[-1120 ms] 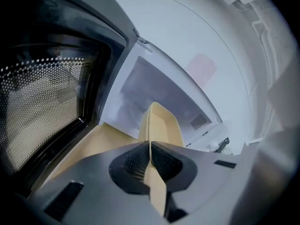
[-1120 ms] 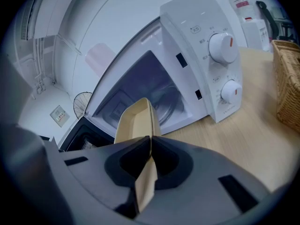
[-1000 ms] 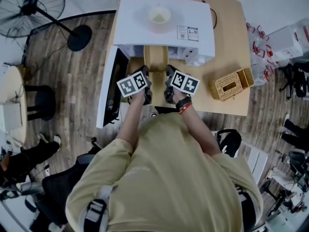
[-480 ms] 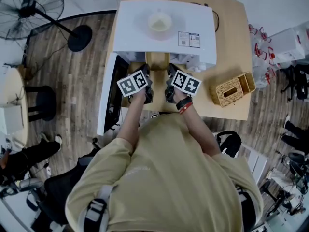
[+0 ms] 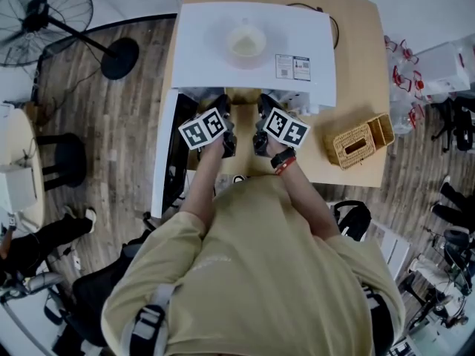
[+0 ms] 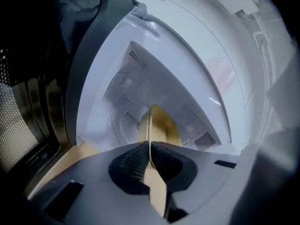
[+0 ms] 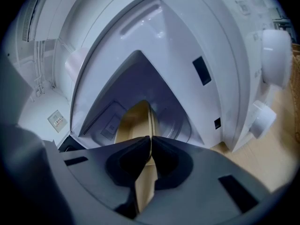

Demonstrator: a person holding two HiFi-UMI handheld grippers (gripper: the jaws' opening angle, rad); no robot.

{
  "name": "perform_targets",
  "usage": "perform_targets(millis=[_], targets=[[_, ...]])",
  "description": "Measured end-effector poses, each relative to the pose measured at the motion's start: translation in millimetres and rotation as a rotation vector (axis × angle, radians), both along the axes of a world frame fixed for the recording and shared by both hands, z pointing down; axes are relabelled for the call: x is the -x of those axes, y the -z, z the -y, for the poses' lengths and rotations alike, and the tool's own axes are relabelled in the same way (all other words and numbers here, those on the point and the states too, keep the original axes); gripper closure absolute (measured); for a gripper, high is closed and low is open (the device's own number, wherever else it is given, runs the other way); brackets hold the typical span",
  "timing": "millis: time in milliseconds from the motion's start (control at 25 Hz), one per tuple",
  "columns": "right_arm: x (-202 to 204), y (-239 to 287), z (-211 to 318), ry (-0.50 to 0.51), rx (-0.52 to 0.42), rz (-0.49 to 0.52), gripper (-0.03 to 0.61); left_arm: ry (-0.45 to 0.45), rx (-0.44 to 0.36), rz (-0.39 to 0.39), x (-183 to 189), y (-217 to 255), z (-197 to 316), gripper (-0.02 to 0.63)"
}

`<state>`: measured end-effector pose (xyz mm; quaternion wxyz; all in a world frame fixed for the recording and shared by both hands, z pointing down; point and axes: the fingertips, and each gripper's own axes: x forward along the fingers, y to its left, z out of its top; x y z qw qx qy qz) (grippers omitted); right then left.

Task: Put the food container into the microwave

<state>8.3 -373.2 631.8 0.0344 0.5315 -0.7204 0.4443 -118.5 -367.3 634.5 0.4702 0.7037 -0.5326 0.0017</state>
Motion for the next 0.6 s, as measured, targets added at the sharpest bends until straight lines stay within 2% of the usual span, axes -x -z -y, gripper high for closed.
perform_targets(millis=[600], targets=[[5.0,-1.9,30.1,-0.026,-0.053,-0.011,0.543,-0.005,-0.043,-0.026,3.3,-4.1,33.0,0.581]])
